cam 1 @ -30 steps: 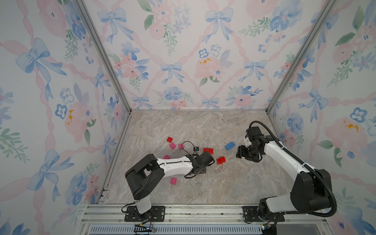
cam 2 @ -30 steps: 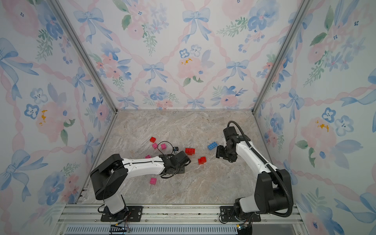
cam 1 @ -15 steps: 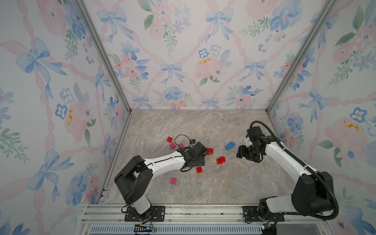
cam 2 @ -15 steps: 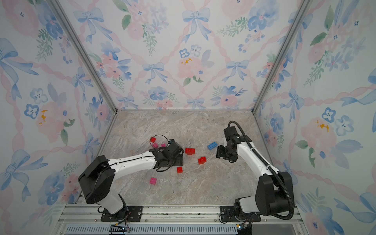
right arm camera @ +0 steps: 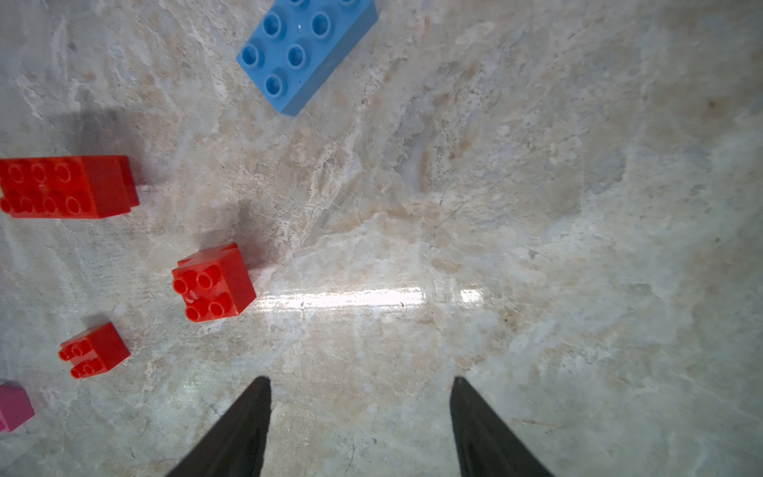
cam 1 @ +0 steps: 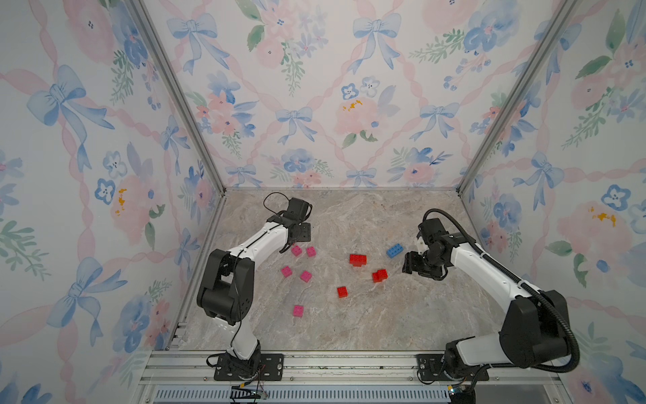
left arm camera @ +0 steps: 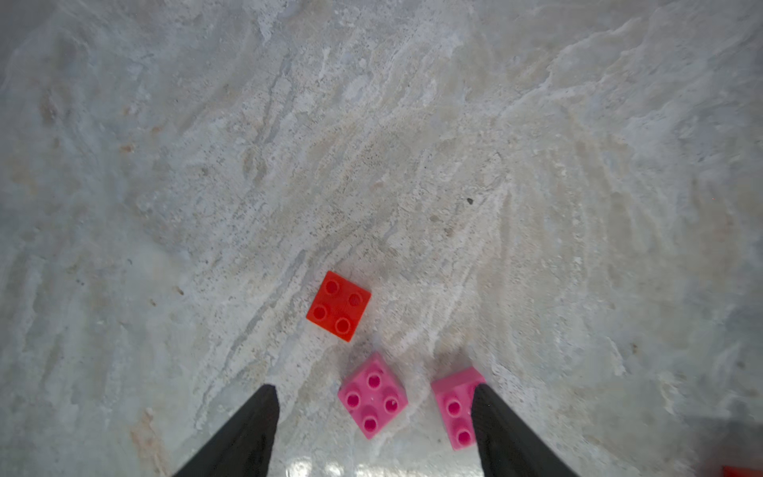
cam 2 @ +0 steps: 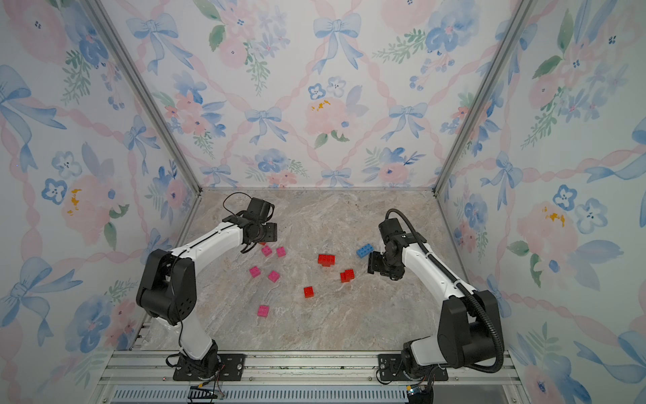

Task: Assemble the letter v with lego
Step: Pick up the lego brick from the center of the board.

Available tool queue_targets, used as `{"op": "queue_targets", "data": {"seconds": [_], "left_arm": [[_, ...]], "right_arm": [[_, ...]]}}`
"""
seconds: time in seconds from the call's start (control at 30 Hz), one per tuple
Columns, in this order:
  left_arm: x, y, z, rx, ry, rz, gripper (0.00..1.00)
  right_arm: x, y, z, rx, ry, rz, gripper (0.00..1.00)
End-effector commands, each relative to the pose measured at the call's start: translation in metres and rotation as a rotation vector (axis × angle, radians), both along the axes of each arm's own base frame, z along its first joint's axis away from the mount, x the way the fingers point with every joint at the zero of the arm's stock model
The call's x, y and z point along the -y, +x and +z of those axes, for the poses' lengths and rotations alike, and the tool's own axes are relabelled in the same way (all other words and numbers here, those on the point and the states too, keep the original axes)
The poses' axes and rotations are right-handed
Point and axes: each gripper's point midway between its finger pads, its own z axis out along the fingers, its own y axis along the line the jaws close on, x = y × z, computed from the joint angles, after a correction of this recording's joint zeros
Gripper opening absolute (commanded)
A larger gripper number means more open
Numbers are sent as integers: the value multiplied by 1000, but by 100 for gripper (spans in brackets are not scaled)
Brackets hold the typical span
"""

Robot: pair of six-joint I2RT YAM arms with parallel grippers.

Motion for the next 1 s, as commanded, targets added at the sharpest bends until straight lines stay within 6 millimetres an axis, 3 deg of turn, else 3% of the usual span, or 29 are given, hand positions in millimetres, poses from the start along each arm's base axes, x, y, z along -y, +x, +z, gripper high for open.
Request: {"op": "queue_targets", "data": {"seconds": [0.0,0.2,0.43,0.77,0.97], "left_arm": [[-9,10,-16,-61,85,-139,77],[-19,24,-42,-123,61,-191,74],[-29,23,-70,-186,72,-198,68],[-34,19,-76,-204,86,-181,48],[-35,19,-79,-209,94,-173,46]], "right_arm": [[0,-2,-3,-15,-16,-1,69],[7,-5,-1,-14,-37,1,69],[9,-7,-1,-22,-40,-2,69],[9,-6,-1,-21,-44,-8,69],[10,-6,0,-18,-44,-9,69]]}}
